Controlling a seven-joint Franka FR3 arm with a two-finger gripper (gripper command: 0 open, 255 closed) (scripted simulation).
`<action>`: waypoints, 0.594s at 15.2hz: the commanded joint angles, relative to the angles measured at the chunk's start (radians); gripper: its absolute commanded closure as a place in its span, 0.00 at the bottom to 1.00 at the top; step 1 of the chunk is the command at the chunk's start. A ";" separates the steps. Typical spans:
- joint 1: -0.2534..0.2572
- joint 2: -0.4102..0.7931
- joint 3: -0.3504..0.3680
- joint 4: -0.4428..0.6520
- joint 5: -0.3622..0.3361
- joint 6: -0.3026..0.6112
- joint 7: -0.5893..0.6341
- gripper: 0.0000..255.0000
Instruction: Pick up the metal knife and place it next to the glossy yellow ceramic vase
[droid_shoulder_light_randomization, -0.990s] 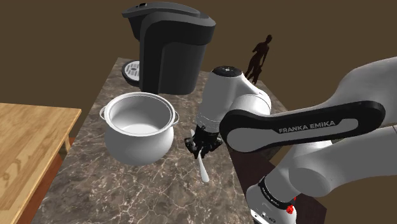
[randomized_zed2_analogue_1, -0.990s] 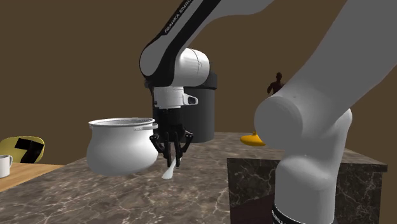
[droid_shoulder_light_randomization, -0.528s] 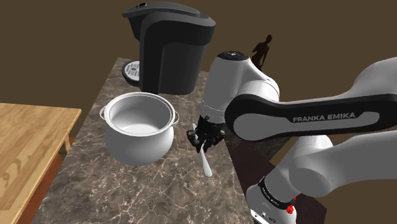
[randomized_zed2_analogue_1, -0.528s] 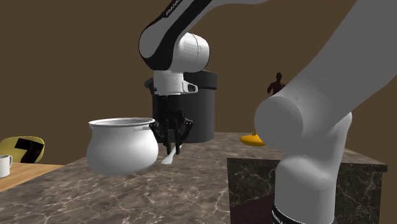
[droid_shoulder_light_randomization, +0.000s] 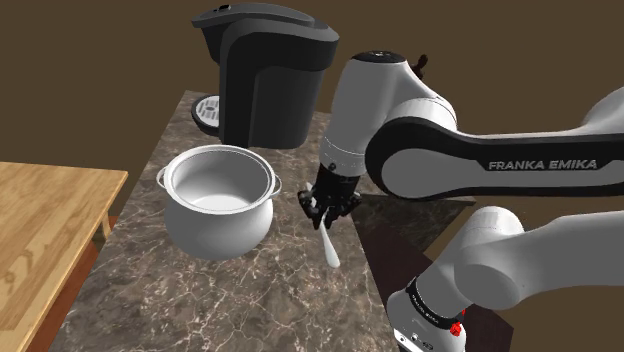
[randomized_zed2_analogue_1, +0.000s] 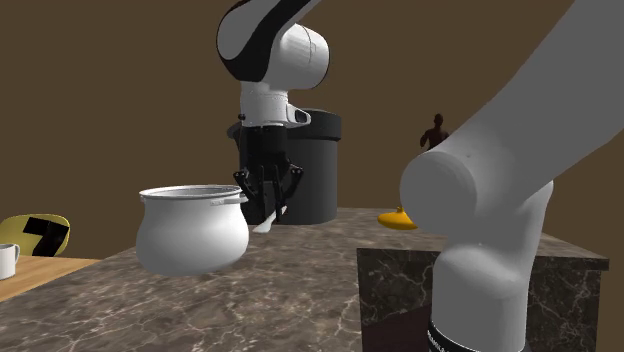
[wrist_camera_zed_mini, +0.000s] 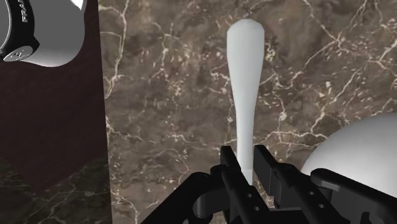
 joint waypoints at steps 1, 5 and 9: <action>-0.002 -0.011 -0.010 0.022 -0.006 -0.034 -0.001 1.00; -0.021 -0.075 -0.083 -0.025 -0.041 -0.059 -0.077 1.00; -0.063 -0.140 -0.180 -0.081 -0.102 -0.075 -0.179 1.00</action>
